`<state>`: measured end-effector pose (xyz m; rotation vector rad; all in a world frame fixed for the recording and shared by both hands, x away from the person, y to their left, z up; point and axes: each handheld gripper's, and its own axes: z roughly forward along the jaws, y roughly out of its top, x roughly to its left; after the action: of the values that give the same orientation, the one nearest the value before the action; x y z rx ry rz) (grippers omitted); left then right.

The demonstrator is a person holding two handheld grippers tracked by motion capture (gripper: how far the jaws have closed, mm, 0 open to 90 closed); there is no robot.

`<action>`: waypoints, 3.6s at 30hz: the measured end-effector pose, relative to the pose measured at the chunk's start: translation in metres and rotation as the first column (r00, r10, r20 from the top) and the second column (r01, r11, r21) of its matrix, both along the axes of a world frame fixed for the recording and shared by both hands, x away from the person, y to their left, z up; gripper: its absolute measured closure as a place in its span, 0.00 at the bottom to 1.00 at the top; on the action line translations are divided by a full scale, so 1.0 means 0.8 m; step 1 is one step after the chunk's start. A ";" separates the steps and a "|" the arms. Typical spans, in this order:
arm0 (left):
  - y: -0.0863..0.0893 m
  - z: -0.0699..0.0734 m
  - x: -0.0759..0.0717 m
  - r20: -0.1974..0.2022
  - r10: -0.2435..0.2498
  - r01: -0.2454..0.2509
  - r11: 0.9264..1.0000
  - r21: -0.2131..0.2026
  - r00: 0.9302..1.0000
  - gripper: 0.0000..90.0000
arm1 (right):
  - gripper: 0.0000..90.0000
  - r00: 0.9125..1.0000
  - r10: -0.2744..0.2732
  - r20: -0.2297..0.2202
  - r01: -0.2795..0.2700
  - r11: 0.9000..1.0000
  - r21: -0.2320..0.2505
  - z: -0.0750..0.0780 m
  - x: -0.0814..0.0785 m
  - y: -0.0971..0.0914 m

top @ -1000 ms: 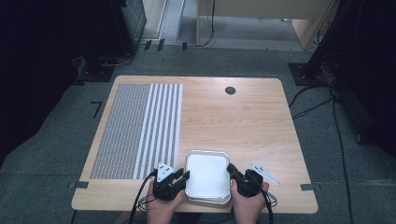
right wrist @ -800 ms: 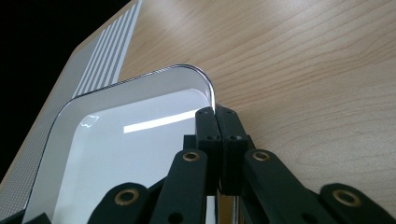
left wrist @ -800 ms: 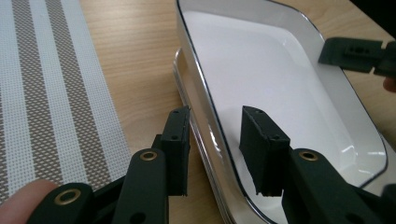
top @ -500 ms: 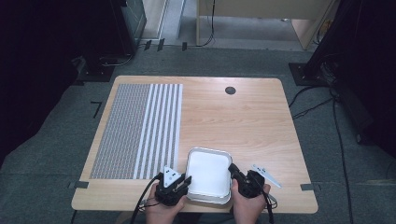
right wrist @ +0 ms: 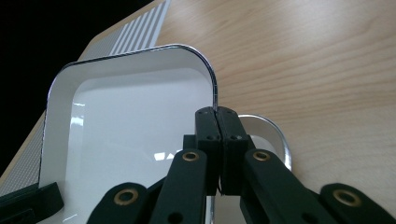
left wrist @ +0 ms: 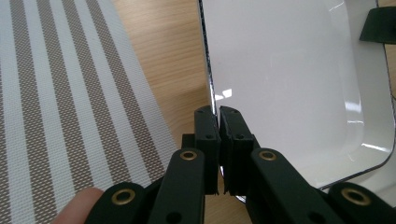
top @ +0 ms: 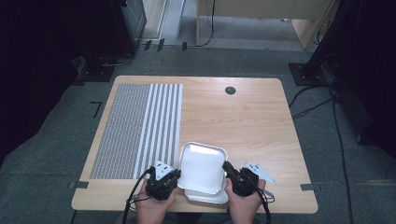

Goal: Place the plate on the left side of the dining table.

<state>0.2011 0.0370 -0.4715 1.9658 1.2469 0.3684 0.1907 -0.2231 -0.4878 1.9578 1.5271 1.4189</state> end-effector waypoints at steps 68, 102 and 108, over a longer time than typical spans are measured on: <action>0.211 0.028 0.130 -0.010 0.262 -0.263 0.964 -0.050 0.965 1.00 | 1.00 0.971 0.234 -0.042 -0.237 0.965 -0.116 0.053 0.195 0.226; 0.259 -0.005 0.238 -0.222 0.324 -0.332 0.943 0.003 0.920 1.00 | 0.96 0.959 0.223 -0.173 -0.251 0.954 -0.162 -0.006 0.300 0.288; 0.261 -0.013 0.249 -0.258 0.345 -0.358 0.934 -0.004 0.903 1.00 | 0.95 0.959 0.218 -0.182 -0.250 0.951 -0.180 -0.015 0.309 0.294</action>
<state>0.4007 0.2455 -0.4816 1.7798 1.7692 0.2616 0.4383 0.0118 -0.4994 1.8552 1.9502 1.1557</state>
